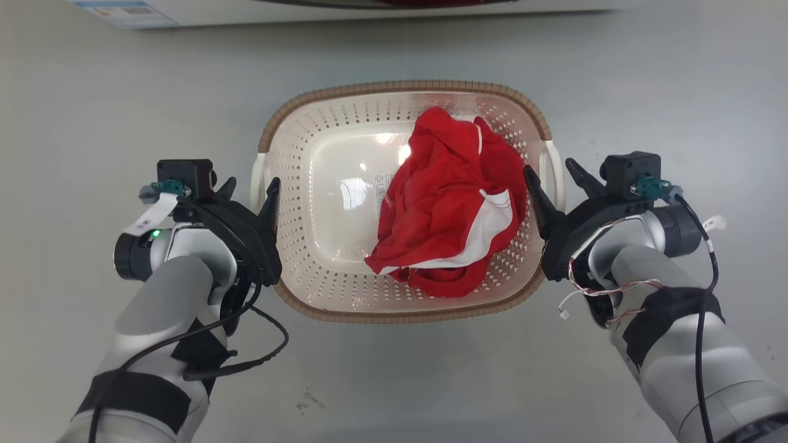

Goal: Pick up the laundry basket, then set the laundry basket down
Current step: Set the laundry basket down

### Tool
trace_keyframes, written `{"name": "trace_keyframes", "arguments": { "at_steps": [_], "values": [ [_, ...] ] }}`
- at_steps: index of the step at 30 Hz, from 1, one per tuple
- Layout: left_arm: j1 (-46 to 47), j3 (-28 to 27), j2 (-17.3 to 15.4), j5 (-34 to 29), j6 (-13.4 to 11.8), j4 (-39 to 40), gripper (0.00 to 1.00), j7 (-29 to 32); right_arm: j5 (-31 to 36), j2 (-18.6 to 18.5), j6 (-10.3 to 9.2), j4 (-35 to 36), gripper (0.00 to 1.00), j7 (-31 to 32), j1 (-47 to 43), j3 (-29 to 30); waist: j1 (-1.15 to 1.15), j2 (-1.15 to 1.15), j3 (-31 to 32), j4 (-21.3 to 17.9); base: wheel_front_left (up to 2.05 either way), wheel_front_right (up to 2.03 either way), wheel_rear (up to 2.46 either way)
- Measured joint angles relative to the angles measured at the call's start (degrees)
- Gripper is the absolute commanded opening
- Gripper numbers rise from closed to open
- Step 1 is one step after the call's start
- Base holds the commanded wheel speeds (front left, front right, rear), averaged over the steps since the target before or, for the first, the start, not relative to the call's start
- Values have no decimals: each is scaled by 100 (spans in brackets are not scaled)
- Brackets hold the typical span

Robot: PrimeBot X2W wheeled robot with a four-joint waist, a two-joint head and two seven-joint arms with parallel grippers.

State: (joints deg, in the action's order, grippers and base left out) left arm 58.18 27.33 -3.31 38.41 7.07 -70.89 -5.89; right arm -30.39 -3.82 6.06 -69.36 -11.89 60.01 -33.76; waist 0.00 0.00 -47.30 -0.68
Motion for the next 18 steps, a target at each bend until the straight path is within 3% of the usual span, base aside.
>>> {"name": "trace_keyframes", "arguments": {
  "at_steps": [18],
  "values": [
    [-629, 172, -77, -235, 1, 259, 100, -786, -201, -54, 51, 374, 100, -240, -905, 238, -1, 0, 1336, -50, 0, 0, 0]
  ]
}}
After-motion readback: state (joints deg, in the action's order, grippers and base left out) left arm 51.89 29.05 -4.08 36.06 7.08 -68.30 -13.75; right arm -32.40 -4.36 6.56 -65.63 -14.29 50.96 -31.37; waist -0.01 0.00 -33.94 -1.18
